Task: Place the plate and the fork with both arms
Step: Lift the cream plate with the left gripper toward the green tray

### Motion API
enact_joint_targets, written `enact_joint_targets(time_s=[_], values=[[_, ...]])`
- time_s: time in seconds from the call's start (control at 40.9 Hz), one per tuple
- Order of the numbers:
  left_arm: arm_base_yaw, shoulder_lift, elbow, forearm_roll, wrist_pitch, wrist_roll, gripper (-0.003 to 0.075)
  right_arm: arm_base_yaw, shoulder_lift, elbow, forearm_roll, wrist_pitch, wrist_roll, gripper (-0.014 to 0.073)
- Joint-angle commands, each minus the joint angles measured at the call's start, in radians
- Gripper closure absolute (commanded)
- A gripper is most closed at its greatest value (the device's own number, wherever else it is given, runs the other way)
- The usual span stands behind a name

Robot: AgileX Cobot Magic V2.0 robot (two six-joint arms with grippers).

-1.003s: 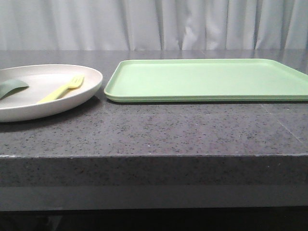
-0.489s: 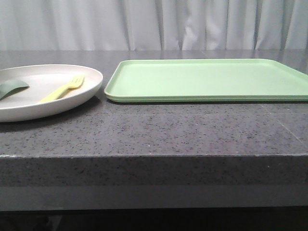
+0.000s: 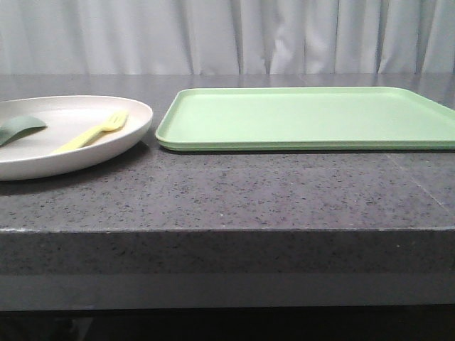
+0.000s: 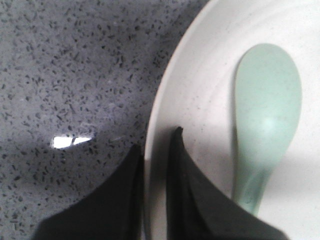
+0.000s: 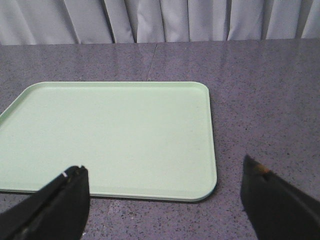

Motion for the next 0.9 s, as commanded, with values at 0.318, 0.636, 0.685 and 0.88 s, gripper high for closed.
enact_joint_targets(time_s=[0.318, 0.636, 0.685, 0.88], values=[[0.195, -0.140, -0.019, -0.527, -0.027, 0.288, 0.0738, 0.005, 0.008, -0.038, 0.002, -0.078, -0.006, -0.0040], [0.116, -0.126, -0.129, -0.676, 0.035, 0.378, 0.0738, 0.005, 0.008, -0.038, 0.002, -0.080, -0.006, -0.0040], [0.084, -0.113, -0.161, -0.676, 0.029, 0.354, 0.0738, 0.005, 0.008, -0.038, 0.002, -0.080, -0.006, -0.0040], [-0.100, 0.003, -0.327, -0.611, 0.026, 0.246, 0.0738, 0.005, 0.008, -0.038, 0.002, -0.080, -0.006, -0.0040]])
